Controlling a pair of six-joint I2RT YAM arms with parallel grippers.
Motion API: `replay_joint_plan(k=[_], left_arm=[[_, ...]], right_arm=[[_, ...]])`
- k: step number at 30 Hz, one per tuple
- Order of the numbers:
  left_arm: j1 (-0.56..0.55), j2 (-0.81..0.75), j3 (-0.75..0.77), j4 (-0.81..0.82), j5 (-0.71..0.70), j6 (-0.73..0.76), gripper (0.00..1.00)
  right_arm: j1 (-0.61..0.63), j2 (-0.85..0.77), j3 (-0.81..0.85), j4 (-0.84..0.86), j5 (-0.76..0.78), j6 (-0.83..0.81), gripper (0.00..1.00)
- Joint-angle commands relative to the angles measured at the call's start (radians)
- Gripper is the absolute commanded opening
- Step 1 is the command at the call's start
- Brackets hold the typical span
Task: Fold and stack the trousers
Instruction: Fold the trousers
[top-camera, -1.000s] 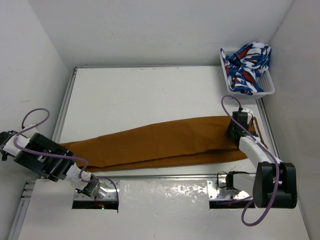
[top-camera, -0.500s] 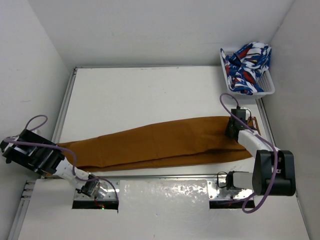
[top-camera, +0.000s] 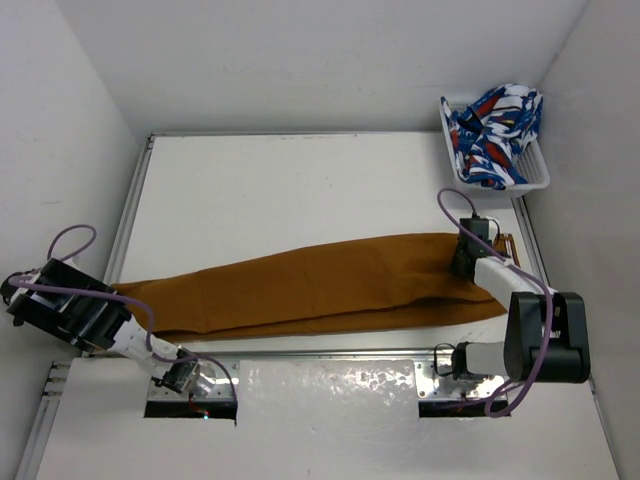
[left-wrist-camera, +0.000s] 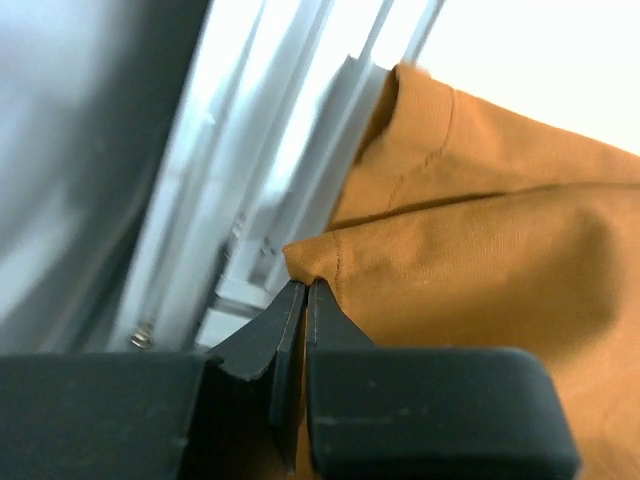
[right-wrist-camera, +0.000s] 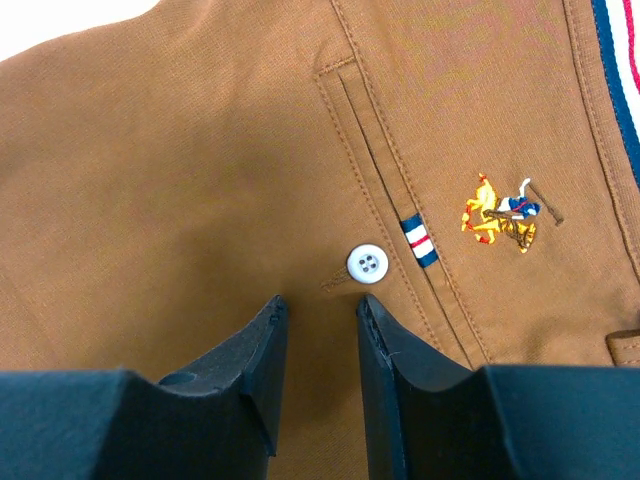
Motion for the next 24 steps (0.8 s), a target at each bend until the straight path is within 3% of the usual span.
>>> replay_joint_plan(k=[1, 24], left_arm=[[-0.004, -0.07, 0.026, 0.104, 0.059, 0.033, 0.0], [-0.063, -0.046, 0.082, 0.198, 0.119, 0.018, 0.0]], right_arm=[[0.001, 0.013, 0.005, -0.017, 0.035, -0.013, 0.32], [0.001, 0.039, 0.048, -0.026, 0.063, -0.031, 0.32]])
